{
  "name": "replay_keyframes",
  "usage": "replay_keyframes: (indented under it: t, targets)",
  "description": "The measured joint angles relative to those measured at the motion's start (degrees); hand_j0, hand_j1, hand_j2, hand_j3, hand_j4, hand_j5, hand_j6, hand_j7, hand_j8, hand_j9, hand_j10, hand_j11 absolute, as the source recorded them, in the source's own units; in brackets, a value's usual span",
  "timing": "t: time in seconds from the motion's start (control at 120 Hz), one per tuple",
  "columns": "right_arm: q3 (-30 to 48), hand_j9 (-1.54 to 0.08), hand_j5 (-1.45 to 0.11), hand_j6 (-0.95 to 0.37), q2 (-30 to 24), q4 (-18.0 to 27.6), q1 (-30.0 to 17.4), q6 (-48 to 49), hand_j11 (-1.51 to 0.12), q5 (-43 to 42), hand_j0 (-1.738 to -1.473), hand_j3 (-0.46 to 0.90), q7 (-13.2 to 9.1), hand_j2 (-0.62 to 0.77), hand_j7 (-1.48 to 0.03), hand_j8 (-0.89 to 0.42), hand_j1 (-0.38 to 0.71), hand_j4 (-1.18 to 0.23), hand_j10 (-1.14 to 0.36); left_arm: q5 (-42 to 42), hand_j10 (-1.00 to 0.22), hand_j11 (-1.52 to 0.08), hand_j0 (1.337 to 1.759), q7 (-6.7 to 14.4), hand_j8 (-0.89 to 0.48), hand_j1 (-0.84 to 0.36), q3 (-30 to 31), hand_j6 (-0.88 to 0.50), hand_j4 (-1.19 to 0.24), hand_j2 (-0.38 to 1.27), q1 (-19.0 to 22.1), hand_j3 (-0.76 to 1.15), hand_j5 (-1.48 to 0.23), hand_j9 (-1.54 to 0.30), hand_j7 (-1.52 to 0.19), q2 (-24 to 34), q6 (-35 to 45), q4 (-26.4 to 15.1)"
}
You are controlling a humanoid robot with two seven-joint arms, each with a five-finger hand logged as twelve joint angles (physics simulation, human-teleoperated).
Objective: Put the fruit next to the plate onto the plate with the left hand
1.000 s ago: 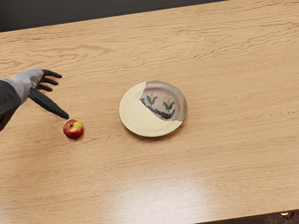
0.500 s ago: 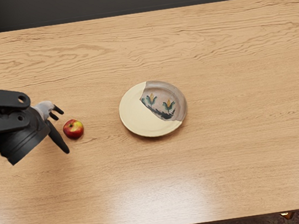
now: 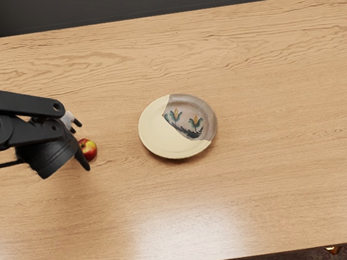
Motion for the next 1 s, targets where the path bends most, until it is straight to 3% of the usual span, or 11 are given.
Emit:
replay_keyframes:
  t: [0.308, 0.367, 0.6, 0.733, 1.0]
  targets:
    - [-0.01, -0.05, -0.05, -0.04, 0.0, 0.0, -0.02, 0.0, -0.05, 0.0, -1.658, 0.0, 0.03, -0.01, -0.05, -0.04, -0.3, -0.04, -0.04, -2.08, -0.25, -0.32, 1.658, 0.0, -0.25, 0.06, 0.25, -0.25, -0.24, 0.05, 1.36, 0.0, -0.32, -0.32, -0.32, -5.83, 0.0, 4.8]
    - [-0.01, -0.05, -0.05, -0.04, 0.0, 0.0, -0.02, 0.0, -0.05, 0.0, -1.658, 0.0, 0.04, -0.01, -0.05, -0.04, -0.3, -0.04, -0.04, -2.89, -0.25, -0.32, 1.658, 0.0, -0.25, 0.06, 1.42, -0.25, -0.25, 0.05, 0.99, 0.0, -0.32, -0.32, -0.32, -9.14, 0.0, 5.64]
    - [-0.01, -0.05, -0.05, -0.04, 0.0, 0.0, -0.02, 0.0, -0.05, 0.0, -1.658, 0.0, 0.02, -0.01, -0.05, -0.04, -0.3, -0.04, -0.04, -5.82, -0.25, -0.32, 1.658, 0.0, -0.25, 0.06, 6.76, -0.25, -0.25, 0.05, -0.14, 0.0, -0.32, -0.32, -0.32, -9.7, 0.0, 7.17]
    - [-0.01, -0.05, -0.05, -0.04, 0.0, 0.0, -0.02, 0.0, -0.05, 0.0, -1.658, 0.0, 0.0, -0.01, -0.05, -0.04, -0.3, -0.04, -0.04, -8.11, -0.25, -0.32, 1.658, 0.0, -0.25, 0.06, 10.34, -0.25, -0.25, 0.05, -1.39, 0.0, -0.32, -0.32, -0.32, -14.68, 0.0, 8.89]
    - [-0.01, -0.05, -0.05, -0.04, 0.0, 0.0, -0.02, 0.0, -0.05, 0.0, -1.658, 0.0, 0.0, -0.01, -0.05, -0.04, -0.3, -0.04, -0.04, -10.0, -0.25, -0.32, 1.658, 0.0, -0.25, 0.05, 11.97, -0.25, -0.25, 0.05, -0.81, 0.0, -0.32, -0.32, -0.32, -16.84, 0.0, 11.15]
